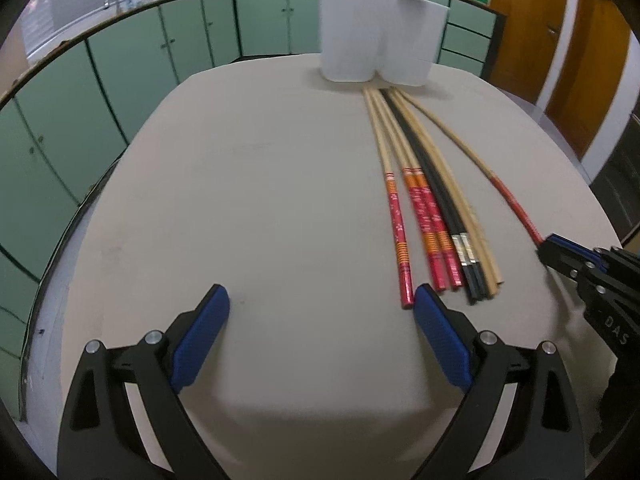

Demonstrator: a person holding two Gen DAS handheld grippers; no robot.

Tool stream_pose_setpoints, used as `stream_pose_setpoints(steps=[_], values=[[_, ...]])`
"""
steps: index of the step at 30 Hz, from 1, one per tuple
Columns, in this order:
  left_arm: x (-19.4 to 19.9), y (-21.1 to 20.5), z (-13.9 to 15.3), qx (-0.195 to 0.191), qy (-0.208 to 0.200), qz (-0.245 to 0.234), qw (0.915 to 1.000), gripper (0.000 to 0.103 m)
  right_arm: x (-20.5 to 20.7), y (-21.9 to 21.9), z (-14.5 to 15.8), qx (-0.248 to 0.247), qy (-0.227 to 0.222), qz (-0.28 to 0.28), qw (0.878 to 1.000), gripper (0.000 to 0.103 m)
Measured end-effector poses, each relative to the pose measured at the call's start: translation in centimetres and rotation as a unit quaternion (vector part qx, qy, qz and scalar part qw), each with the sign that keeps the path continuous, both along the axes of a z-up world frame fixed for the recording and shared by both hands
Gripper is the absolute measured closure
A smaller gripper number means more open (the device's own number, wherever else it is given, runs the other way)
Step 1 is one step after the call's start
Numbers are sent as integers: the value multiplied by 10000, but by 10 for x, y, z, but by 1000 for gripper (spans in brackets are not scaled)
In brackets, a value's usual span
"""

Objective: Organize utensils
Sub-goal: 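Grasp a red-patterned chopstick with the left tool while the right tool holds its chopstick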

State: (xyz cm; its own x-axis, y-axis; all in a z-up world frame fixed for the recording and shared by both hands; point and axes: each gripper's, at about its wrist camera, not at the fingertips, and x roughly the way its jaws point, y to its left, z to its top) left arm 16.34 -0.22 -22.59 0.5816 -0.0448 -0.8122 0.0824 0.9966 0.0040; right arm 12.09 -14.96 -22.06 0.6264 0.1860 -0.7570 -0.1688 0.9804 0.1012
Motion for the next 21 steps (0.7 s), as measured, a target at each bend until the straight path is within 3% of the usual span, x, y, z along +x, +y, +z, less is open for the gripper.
stream_pose_setpoints(steps=[12, 21], values=[[-5, 0, 1, -38, -44, -77, 10000, 12, -10, -7, -1, 117, -25, 211, 9997, 90], [0, -5, 3, -63, -151, -231, 9996, 33, 0, -6, -2, 137, 16, 216, 9997, 90]])
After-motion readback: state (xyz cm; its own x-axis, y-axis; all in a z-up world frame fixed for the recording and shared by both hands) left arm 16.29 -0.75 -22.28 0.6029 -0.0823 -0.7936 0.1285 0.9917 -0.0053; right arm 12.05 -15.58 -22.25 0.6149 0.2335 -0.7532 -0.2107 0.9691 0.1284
